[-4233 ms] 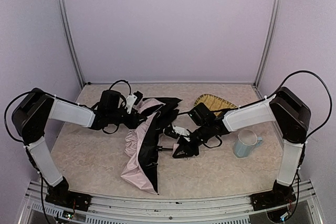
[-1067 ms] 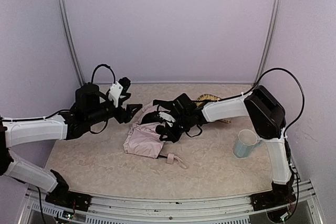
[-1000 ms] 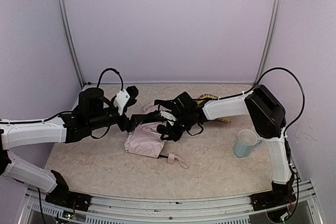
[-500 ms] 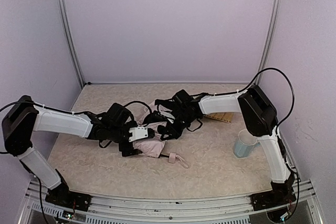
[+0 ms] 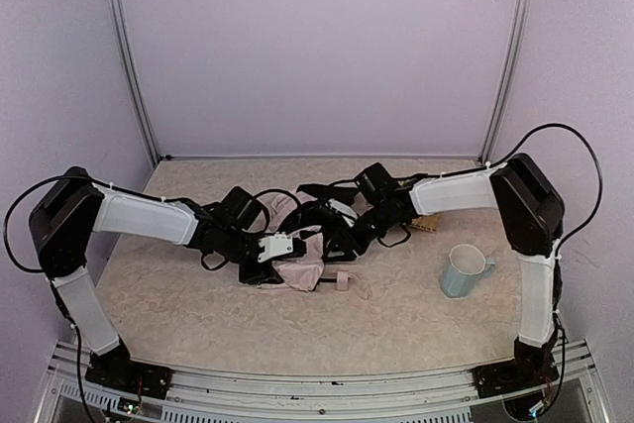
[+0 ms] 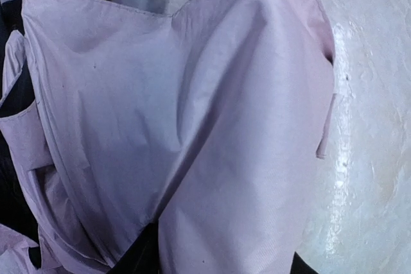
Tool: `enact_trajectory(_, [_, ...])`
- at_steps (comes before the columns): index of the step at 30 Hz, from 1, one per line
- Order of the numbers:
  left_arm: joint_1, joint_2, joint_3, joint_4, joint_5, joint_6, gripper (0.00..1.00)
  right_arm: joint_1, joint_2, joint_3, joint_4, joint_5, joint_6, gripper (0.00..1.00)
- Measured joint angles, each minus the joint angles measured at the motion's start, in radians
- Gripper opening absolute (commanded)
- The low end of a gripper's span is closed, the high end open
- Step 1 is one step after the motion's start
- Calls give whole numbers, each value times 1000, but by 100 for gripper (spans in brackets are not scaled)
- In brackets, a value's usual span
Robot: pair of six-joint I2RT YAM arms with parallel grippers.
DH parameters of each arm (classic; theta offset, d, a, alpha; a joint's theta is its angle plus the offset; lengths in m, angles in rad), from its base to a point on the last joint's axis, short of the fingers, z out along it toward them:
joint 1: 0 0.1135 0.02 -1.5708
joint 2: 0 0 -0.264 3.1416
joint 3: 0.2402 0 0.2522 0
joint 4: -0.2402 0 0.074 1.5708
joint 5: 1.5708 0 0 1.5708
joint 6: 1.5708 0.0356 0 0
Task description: Put away the umbrella
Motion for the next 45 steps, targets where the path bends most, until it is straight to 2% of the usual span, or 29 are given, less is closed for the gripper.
enact_trajectory(5, [37,119,161,-100,128,-58,37,22,-331,-295,190,157,-53,67])
enact_trajectory(8, [69,182,242,-172,225,-83,36,142,-502,-472,371,285,-199,71])
enact_trajectory(10, [88,209,279,-221,287,-89,35,241,-529,-547,462,366,-321,72])
enact_trajectory(14, [113,248,330,-296,370,-91,35,353,-433,-557,527,528,-527,72])
enact_trajectory(17, [120,266,353,-328,399,-91,35,349,-320,-494,536,650,-639,72])
enact_trajectory(22, [121,288,375,-356,439,-91,34,344,-188,-386,560,766,-756,71])
enact_trajectory(29, [126,306,396,-386,467,-79,35,349,-97,-311,524,835,-803,53])
enact_trajectory(31, [129,309,399,-391,478,-68,40,349,-89,-289,486,832,-791,37])
enact_trajectory(33, [132,308,397,-398,494,-54,57,348,-77,-260,435,829,-766,26])
enact_trajectory(34, [134,306,393,-403,509,-50,60,346,-71,-245,410,829,-746,24])
enact_trajectory(38, [153,254,326,-340,540,-95,84,334,-59,-194,323,789,-710,17])
enact_trajectory(41, [200,156,210,-214,531,-182,88,331,-60,-169,276,752,-650,14])
enact_trajectory(45, [251,-34,2,34,452,-289,87,310,-61,-122,170,682,-563,12])
